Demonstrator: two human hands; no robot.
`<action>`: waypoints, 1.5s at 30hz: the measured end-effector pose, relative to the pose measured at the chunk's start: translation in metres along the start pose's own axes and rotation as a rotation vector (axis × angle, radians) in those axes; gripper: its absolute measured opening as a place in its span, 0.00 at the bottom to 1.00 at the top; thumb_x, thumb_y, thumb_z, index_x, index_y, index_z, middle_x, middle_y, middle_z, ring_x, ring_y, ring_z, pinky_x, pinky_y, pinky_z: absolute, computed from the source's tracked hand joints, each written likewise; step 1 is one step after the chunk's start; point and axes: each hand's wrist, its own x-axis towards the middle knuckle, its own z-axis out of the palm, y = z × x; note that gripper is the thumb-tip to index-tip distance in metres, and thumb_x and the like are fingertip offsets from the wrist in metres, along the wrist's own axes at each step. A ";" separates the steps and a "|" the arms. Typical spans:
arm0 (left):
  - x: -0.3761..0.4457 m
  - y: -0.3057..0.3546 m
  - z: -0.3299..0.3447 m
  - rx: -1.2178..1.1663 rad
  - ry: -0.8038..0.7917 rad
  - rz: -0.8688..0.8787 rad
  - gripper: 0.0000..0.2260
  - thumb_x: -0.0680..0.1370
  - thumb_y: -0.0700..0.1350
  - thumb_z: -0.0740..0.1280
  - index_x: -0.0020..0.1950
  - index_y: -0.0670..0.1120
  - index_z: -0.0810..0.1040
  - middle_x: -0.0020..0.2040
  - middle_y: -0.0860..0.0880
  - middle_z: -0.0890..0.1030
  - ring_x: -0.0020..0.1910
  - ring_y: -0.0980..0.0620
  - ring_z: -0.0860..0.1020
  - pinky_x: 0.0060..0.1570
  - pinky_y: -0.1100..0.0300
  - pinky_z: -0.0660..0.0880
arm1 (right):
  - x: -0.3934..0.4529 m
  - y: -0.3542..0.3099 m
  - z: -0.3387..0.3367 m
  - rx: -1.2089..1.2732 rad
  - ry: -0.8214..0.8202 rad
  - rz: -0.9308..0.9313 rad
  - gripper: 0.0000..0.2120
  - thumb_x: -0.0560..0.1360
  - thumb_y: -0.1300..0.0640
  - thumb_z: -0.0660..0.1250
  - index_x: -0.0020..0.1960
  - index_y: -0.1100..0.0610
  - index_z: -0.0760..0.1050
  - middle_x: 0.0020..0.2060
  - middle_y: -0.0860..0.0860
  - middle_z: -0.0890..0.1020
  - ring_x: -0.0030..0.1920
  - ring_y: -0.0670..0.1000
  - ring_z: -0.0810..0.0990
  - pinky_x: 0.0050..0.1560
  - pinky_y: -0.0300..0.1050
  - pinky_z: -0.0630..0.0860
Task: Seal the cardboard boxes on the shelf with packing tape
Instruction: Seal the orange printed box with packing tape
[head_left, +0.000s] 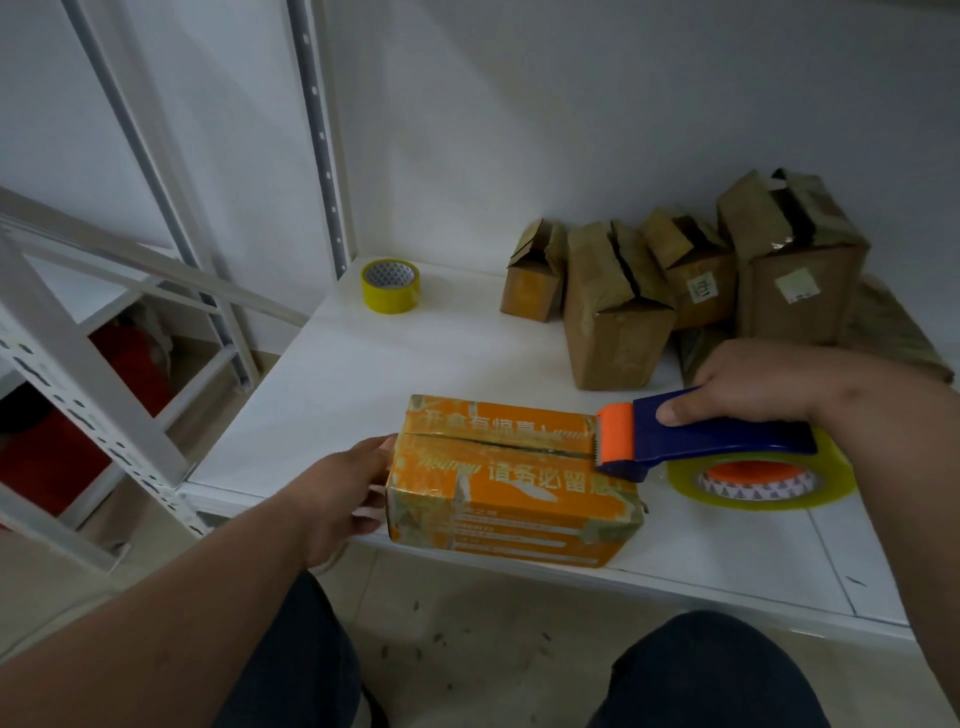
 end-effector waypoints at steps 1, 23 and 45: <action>-0.001 -0.002 0.001 -0.128 -0.022 -0.072 0.11 0.83 0.50 0.59 0.57 0.52 0.81 0.41 0.47 0.77 0.37 0.51 0.69 0.36 0.59 0.66 | -0.001 0.001 0.000 0.003 0.002 -0.002 0.21 0.71 0.37 0.68 0.42 0.57 0.78 0.35 0.52 0.81 0.36 0.50 0.80 0.37 0.42 0.72; -0.006 0.044 0.073 1.627 0.031 0.663 0.55 0.64 0.81 0.52 0.78 0.54 0.32 0.79 0.52 0.35 0.77 0.47 0.34 0.75 0.40 0.38 | -0.005 0.012 0.007 -0.034 0.050 -0.110 0.22 0.72 0.36 0.66 0.41 0.56 0.78 0.34 0.51 0.80 0.35 0.50 0.79 0.35 0.40 0.70; -0.001 0.041 0.066 1.607 0.032 0.735 0.52 0.60 0.82 0.42 0.77 0.57 0.32 0.80 0.54 0.46 0.78 0.51 0.45 0.76 0.46 0.41 | -0.006 0.092 0.001 0.169 0.017 -0.193 0.31 0.63 0.26 0.62 0.41 0.53 0.81 0.34 0.50 0.85 0.34 0.48 0.84 0.36 0.40 0.75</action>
